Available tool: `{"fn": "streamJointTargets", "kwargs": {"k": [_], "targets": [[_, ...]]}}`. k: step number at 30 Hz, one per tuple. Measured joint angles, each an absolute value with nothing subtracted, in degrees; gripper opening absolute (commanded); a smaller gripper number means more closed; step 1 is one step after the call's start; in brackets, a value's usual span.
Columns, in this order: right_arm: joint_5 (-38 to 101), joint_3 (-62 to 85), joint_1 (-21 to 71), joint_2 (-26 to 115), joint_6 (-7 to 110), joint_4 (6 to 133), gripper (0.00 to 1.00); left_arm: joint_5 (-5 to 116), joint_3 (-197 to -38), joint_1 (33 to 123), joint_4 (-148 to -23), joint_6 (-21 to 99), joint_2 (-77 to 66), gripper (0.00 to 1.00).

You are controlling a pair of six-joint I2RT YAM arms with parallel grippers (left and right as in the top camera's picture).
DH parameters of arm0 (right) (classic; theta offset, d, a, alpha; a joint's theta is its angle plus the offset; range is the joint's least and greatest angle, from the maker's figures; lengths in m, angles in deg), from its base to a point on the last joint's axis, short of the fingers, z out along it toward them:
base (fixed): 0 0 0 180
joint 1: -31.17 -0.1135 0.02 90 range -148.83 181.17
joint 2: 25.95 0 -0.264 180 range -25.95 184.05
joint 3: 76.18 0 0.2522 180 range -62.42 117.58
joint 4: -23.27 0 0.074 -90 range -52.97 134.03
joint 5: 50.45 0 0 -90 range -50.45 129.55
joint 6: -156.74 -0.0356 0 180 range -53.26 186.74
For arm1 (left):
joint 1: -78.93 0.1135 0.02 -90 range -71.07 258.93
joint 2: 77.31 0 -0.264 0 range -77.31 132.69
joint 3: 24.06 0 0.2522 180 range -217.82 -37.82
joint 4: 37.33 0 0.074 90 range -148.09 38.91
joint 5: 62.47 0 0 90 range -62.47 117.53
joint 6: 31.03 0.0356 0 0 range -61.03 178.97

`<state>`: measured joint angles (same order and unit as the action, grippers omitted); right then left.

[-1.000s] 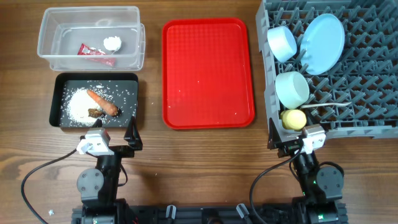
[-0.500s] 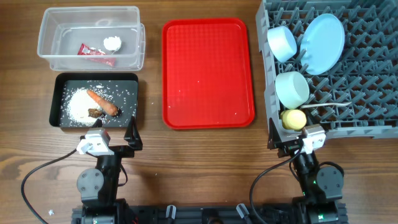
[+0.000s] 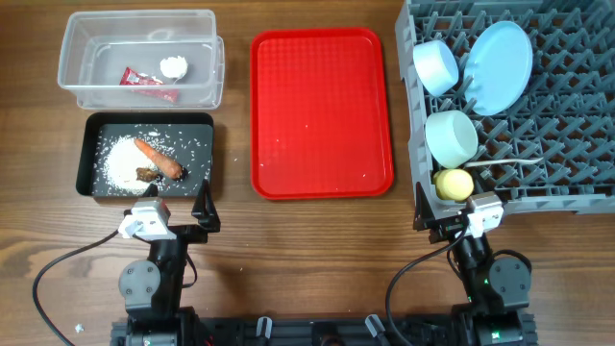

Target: Sort waste into correct bins and load items into the dishwasher rack

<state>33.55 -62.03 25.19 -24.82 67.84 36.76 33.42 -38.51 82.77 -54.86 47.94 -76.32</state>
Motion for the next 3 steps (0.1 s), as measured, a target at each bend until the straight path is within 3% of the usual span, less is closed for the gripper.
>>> {"fn": "streamJointTargets", "kwargs": {"k": [3], "targets": [[33.5, -62.0, 25.2, -24.8, 67.8, 36.8, 1.0, 33.4, -38.5, 82.8, -54.9, 47.9, -76.3, 1.0]]}}
